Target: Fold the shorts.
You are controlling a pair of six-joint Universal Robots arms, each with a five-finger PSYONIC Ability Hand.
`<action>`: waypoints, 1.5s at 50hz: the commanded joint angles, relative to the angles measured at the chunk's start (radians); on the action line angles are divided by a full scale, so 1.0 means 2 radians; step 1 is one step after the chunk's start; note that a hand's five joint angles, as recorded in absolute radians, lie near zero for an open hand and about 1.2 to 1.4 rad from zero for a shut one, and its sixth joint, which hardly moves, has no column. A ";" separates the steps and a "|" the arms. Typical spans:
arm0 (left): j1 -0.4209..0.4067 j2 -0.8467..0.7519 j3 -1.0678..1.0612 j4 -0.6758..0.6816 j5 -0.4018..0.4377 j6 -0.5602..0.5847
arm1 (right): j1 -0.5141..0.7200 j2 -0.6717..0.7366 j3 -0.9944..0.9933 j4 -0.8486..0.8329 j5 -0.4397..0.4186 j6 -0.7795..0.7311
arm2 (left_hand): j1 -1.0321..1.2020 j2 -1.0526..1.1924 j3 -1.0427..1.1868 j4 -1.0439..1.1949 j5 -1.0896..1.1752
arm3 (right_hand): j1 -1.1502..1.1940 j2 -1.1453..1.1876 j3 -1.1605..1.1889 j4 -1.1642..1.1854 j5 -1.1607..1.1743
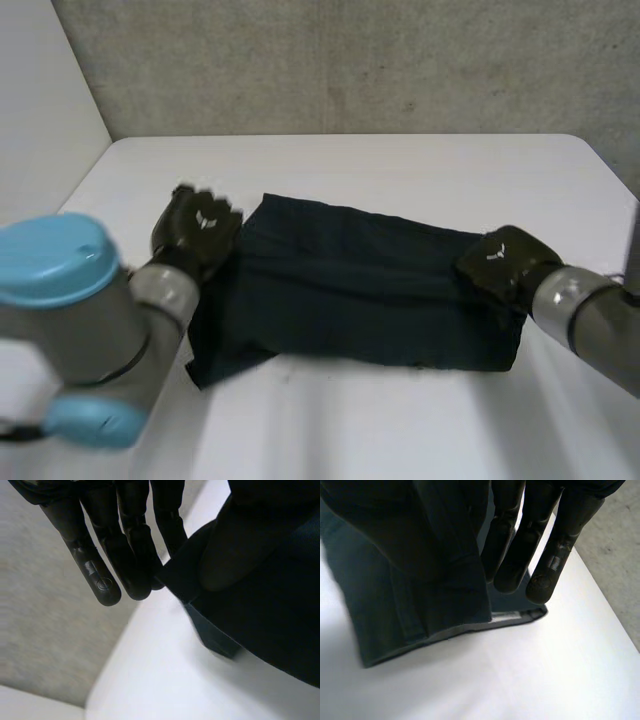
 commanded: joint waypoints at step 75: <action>0.013 -0.006 -0.016 -0.065 0.020 -0.320 | -0.005 0.156 0.005 -0.233 0.038 0.180 | -0.457 -0.507 -0.505 -0.511 -0.470 | -0.057 -0.159 -0.168 -0.169 -0.151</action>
